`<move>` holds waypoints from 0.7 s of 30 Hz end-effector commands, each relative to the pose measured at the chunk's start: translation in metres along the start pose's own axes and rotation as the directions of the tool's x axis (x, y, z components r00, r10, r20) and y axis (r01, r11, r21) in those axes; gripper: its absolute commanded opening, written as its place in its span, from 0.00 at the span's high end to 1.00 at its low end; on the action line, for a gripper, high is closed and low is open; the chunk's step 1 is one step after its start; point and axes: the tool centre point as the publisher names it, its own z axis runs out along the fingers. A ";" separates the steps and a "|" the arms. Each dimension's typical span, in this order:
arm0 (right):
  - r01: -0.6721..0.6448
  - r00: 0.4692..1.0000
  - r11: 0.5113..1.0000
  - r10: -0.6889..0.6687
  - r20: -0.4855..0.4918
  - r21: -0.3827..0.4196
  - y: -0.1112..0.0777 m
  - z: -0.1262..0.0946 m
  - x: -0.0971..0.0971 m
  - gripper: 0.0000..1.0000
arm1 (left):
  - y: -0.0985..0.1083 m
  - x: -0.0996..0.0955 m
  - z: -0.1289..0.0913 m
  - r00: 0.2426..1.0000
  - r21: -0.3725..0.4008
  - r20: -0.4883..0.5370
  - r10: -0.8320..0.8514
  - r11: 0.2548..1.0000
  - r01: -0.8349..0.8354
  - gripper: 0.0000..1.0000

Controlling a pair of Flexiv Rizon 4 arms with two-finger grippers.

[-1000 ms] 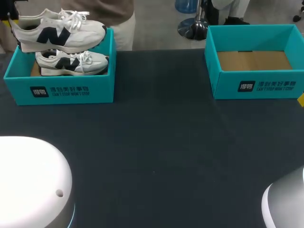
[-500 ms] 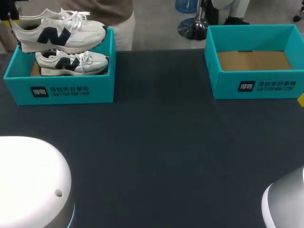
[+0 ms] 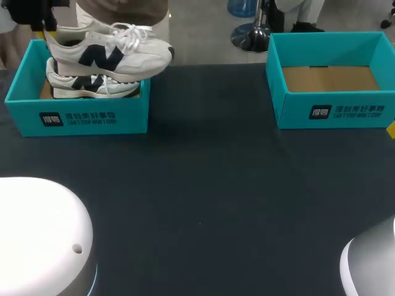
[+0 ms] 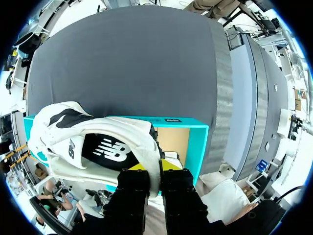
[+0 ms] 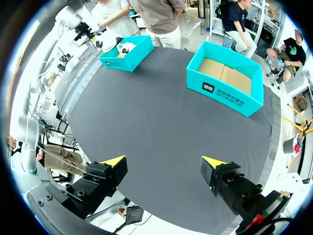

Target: Take the shoe out of the shoebox, open the shoe tongue, remove and reinsert the insole, then place the shoe into the shoebox

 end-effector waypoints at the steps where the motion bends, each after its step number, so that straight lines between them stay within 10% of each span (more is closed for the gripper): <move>1: 0.000 1.000 1.000 0.000 -0.002 0.006 0.003 0.000 -0.001 0.00 | -0.025 -0.024 -0.001 1.000 -0.025 -0.009 -0.005 1.000 0.005 1.00; 21: 0.000 1.000 1.000 0.000 -0.002 0.006 0.003 0.000 -0.001 0.00 | -0.119 -0.102 0.000 0.999 0.074 0.027 0.025 0.997 -0.027 1.00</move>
